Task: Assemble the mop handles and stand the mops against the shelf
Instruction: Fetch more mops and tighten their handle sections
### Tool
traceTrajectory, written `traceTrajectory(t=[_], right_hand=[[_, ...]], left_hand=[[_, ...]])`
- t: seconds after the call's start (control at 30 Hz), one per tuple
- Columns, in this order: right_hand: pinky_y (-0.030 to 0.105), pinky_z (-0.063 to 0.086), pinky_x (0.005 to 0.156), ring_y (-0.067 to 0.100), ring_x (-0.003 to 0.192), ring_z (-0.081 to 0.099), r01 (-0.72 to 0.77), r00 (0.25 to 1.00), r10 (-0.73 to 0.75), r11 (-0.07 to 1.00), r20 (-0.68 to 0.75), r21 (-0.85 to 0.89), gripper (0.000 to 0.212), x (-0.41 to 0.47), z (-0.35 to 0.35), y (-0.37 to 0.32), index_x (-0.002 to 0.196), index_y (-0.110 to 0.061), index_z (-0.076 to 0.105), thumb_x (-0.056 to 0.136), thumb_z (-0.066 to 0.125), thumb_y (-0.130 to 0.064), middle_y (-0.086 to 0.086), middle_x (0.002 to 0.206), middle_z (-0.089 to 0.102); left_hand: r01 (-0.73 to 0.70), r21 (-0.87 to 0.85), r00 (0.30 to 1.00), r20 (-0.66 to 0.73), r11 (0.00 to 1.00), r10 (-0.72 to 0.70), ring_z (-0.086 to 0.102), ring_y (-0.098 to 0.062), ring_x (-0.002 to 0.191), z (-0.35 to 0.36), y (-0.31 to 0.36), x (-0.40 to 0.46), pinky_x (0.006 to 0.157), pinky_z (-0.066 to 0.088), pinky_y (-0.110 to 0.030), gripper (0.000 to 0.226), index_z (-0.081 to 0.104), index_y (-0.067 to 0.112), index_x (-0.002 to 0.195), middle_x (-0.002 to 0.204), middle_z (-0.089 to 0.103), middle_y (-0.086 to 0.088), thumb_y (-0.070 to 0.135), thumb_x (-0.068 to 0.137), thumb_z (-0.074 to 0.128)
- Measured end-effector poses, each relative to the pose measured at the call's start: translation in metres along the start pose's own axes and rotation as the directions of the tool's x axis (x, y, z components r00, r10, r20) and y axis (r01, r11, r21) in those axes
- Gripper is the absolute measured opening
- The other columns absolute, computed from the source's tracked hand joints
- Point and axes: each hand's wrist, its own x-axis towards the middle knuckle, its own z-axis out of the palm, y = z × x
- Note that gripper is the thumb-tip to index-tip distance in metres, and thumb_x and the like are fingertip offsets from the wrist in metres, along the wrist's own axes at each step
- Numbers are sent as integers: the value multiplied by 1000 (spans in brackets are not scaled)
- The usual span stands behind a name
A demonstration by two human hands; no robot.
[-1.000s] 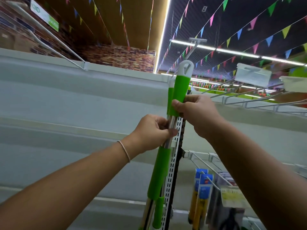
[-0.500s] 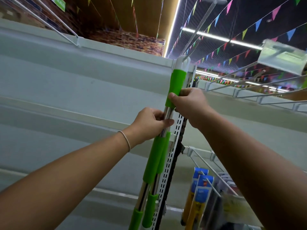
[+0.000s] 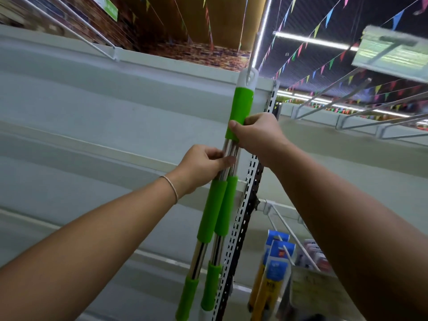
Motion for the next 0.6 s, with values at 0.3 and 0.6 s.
traceTrajectory(t=[0.3, 0.6], right_hand=[[47, 59, 83, 27, 84, 71, 68, 995, -57, 988, 80, -137, 40, -21, -14, 8, 88, -8, 72, 90, 64, -48, 10, 83, 73], [35, 56, 78, 22, 81, 70, 57, 998, -51, 972, 33, -230, 43, -96, -49, 17, 95, -12, 74, 96, 53, -49, 6, 85, 74]], left_hand=[[10, 377, 995, -95, 926, 28, 68, -23, 87, 4, 13, -16, 81, 56, -39, 28, 71, 16, 105, 93, 73, -4, 37, 88, 64], [-62, 488, 987, -102, 871, 127, 61, -13, 80, -6, 36, -74, 61, 39, -12, 29, 62, 18, 118, 95, 66, 2, 32, 93, 55]])
